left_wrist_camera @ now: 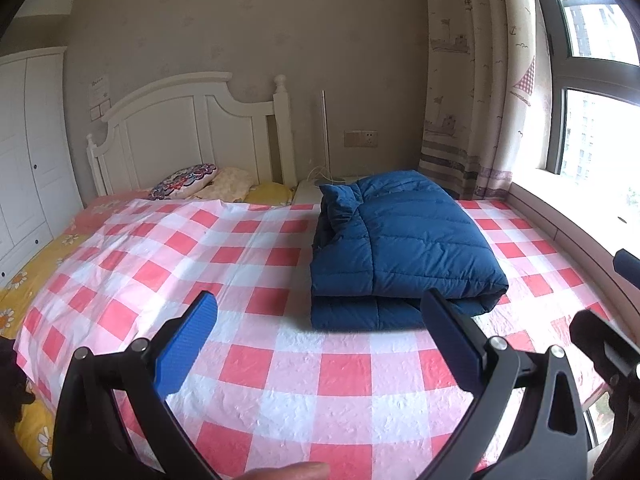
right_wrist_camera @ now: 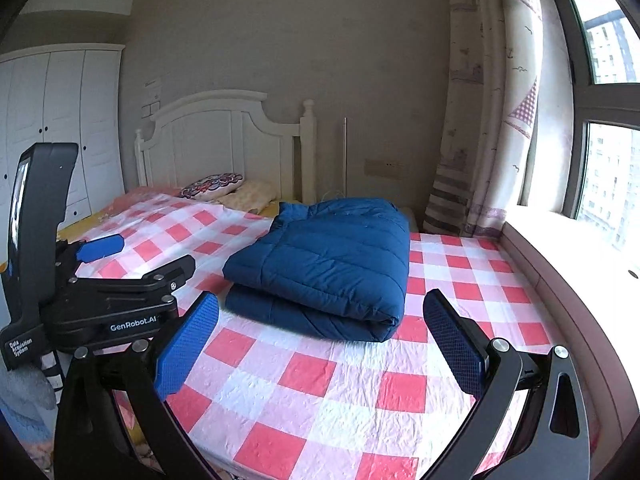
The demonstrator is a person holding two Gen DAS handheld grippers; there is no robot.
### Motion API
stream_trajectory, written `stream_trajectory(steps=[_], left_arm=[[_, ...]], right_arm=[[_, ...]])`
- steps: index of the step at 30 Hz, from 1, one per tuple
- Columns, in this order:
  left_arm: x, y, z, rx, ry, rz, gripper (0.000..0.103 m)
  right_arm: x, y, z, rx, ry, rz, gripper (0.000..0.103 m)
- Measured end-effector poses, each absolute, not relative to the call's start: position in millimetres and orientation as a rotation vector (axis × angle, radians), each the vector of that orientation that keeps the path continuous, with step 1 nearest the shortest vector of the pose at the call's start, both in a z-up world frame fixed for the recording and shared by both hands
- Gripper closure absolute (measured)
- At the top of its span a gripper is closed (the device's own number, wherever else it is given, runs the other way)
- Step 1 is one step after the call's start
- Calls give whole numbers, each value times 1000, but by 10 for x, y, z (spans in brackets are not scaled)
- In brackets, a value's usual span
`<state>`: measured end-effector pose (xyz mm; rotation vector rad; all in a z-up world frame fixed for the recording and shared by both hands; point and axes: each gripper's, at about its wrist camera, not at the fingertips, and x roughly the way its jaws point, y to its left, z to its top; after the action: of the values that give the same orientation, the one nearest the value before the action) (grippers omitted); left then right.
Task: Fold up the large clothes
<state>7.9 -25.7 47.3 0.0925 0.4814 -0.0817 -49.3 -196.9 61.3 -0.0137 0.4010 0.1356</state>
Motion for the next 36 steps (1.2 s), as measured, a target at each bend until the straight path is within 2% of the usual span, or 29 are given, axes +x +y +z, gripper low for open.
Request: stream_trajectory(steps=[36], left_arm=[[51,-265,393,119,492,-83,2]], right_arm=[[-455,-2045,512,39,420,131,5]])
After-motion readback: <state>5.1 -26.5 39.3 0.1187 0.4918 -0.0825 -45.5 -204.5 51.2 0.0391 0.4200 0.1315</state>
